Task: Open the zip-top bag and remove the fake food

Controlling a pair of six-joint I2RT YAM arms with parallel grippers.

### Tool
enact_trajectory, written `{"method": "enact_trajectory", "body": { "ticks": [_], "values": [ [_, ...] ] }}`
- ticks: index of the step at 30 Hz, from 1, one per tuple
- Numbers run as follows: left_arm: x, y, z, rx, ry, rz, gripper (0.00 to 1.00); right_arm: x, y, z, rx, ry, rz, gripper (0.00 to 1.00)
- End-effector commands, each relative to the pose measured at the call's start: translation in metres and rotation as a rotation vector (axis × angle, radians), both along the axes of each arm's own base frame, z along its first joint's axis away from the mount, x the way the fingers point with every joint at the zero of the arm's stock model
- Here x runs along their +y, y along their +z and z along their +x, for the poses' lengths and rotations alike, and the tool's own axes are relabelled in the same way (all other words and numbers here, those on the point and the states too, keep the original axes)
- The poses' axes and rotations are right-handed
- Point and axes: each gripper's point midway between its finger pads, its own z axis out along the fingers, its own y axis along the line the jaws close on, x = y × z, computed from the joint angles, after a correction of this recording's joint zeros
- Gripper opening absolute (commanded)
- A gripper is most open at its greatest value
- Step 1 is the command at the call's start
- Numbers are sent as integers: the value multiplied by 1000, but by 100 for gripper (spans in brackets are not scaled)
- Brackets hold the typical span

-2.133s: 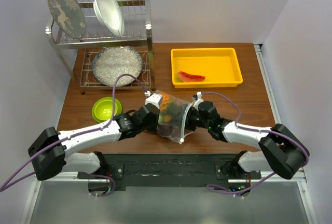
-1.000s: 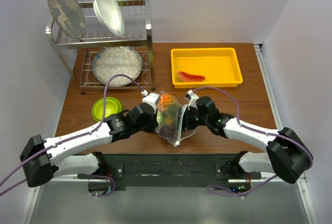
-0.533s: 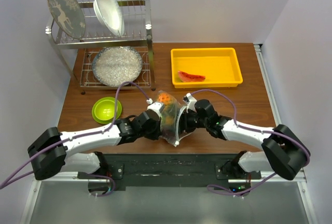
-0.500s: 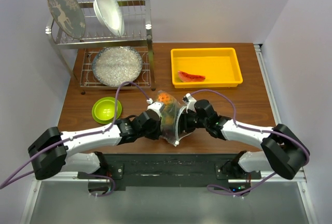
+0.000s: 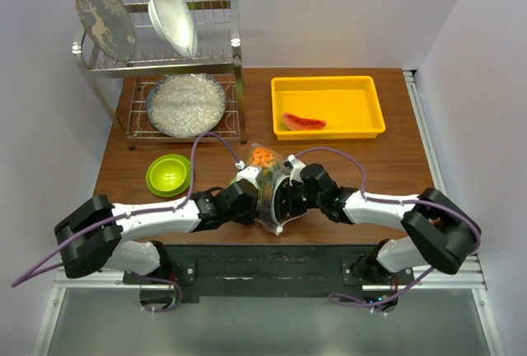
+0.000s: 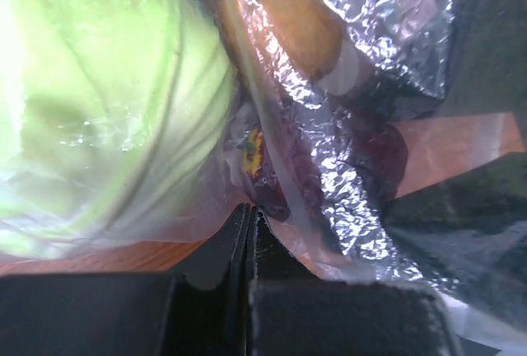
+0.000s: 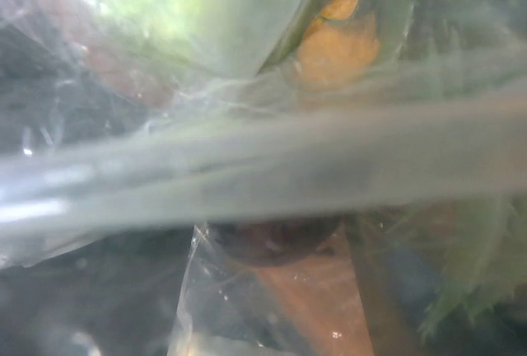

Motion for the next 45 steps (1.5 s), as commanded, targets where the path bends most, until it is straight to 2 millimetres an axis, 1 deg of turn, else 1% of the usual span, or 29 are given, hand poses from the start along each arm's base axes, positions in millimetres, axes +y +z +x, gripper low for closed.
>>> {"method": "enact_trajectory", "body": {
  "ticks": [1, 3, 6, 7, 9, 10, 11, 15, 20, 21, 22, 24, 26, 27, 29, 30, 32, 33, 34, 35, 36, 38, 39, 40, 41, 42, 43, 44, 45],
  "values": [
    [-15, 8, 12, -52, 30, -63, 0, 9, 6, 0, -22, 8, 34, 70],
    [-9, 5, 14, -59, 61, -42, 0, 8, 9, 1, -21, -9, 34, 61],
    [3, 2, 18, -73, 127, -12, 0, 2, 16, 4, -35, -45, 19, 37],
    [5, 3, 20, -79, 144, -8, 0, -1, 18, 5, -42, -61, 10, 35],
    [12, 4, 24, -91, 187, 6, 0, -4, 32, 7, -68, -76, 22, 31],
    [14, 4, 25, -96, 200, 8, 0, -9, 33, 5, -63, -86, 6, 30],
    [16, 4, 26, -98, 208, 12, 0, -13, 40, 7, -85, -107, 8, 29],
    [19, 6, 29, -108, 242, 11, 0, -32, 44, 5, -88, -160, -51, 27],
    [19, 9, 30, -112, 242, 7, 0, -48, 53, 2, -91, -211, -74, 24],
    [19, 9, 30, -114, 238, 7, 0, -55, 51, 1, -89, -232, -103, 24],
    [18, 11, 31, -115, 240, 3, 0, -59, 59, 2, -104, -247, -98, 24],
    [18, 11, 30, -114, 233, 2, 0, -72, 57, -1, -97, -278, -152, 23],
    [16, 14, 30, -115, 228, -6, 0, -79, 69, -2, -111, -302, -144, 23],
    [16, 14, 29, -115, 224, -6, 0, -87, 67, -6, -98, -311, -171, 23],
    [16, 18, 29, -118, 220, -16, 0, -98, 82, -6, -124, -356, -167, 22],
    [15, 19, 29, -118, 215, -20, 0, -107, 80, -12, -111, -363, -200, 22],
    [14, 23, 28, -123, 208, -32, 0, -121, 99, -9, -147, -432, -192, 22],
    [12, 24, 27, -119, 198, -41, 0, -133, 98, -13, -142, -453, -230, 22],
    [11, 26, 26, -117, 193, -47, 0, -138, 109, -11, -160, -481, -225, 22],
    [10, 29, 26, -120, 187, -60, 0, -149, 114, -6, -189, -534, -249, 22],
    [9, 30, 24, -118, 171, -63, 0, -157, 115, -7, -191, -553, -280, 24],
    [6, 35, 24, -123, 162, -78, 0, -165, 129, 3, -240, -599, -304, 25],
    [6, 37, 23, -126, 150, -83, 0, -162, 129, 10, -245, -599, -330, 26],
    [6, 38, 23, -128, 144, -84, 0, -157, 140, 18, -266, -605, -325, 27],
    [5, 41, 23, -136, 137, -89, 0, -156, 145, 28, -290, -604, -345, 27],
    [5, 42, 22, -136, 131, -94, 0, -144, 153, 47, -301, -611, -354, 28],
    [3, 44, 22, -138, 124, -98, 0, -141, 156, 59, -306, -611, -359, 28],
    [3, 46, 22, -145, 117, -100, 0, -152, 159, 80, -308, -648, -382, 27],
    [1, 47, 21, -143, 104, -104, 0, -138, 162, 101, -283, -623, -340, 24]
  ]
}}
